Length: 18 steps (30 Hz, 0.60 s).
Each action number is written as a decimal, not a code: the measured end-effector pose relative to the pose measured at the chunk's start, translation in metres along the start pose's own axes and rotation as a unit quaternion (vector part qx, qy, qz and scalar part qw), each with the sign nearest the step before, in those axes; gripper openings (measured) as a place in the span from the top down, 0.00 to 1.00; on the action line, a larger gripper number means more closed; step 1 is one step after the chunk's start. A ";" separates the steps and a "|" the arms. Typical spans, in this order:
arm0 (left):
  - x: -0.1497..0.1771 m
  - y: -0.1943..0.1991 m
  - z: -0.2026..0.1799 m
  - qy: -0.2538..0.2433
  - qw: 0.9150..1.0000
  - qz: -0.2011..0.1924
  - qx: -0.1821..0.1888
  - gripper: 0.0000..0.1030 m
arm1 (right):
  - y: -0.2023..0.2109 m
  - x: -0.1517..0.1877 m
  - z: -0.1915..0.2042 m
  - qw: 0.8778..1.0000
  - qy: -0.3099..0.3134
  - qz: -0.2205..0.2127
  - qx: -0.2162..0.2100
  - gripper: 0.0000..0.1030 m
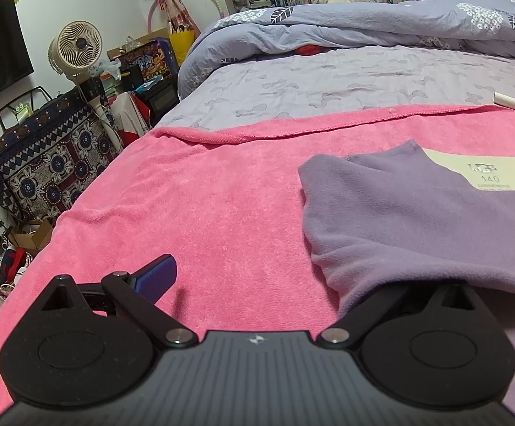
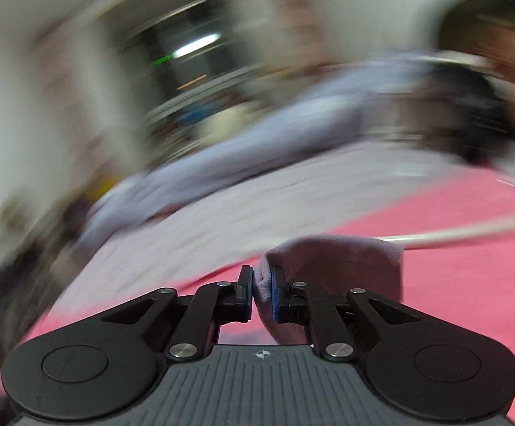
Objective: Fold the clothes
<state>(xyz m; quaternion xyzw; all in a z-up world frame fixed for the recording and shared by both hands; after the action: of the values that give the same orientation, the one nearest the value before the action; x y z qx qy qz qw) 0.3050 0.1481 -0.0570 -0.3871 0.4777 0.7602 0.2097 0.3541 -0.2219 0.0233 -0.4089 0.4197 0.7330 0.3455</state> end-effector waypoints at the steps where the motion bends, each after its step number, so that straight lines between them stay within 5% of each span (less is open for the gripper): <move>1: 0.000 0.000 0.000 0.000 1.000 0.000 0.000 0.03 | -0.009 0.015 0.029 0.999 0.039 0.024 -0.023 0.85; 6: 0.000 0.000 0.002 0.004 1.000 0.002 0.004 0.02 | -0.044 0.105 0.098 0.976 0.155 0.142 -0.064 0.75; 12: 0.001 0.001 0.001 0.000 1.000 0.001 0.001 0.02 | -0.015 0.106 0.099 0.977 0.150 0.126 -0.081 0.60; 18: 0.006 0.013 -0.005 -0.044 0.999 -0.011 -0.009 0.02 | -0.009 0.090 0.066 0.988 0.114 0.097 -0.041 0.52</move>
<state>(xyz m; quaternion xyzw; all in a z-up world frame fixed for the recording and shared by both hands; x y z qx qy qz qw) 0.2946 0.1377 -0.0559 -0.3602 0.4570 0.7786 0.2350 0.3024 -0.1441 -0.0387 -0.4612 0.4638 0.7281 0.2053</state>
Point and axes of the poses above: each gripper's, at about its wrist camera, not at the fingertips, and y roughly against the way its jaws point, z to its left, x to its underside, the point moved 5 cm from there along -y, roughly the way its jaws point, and after that the axes turned 4 degrees about -z, right-handed, at the moved point
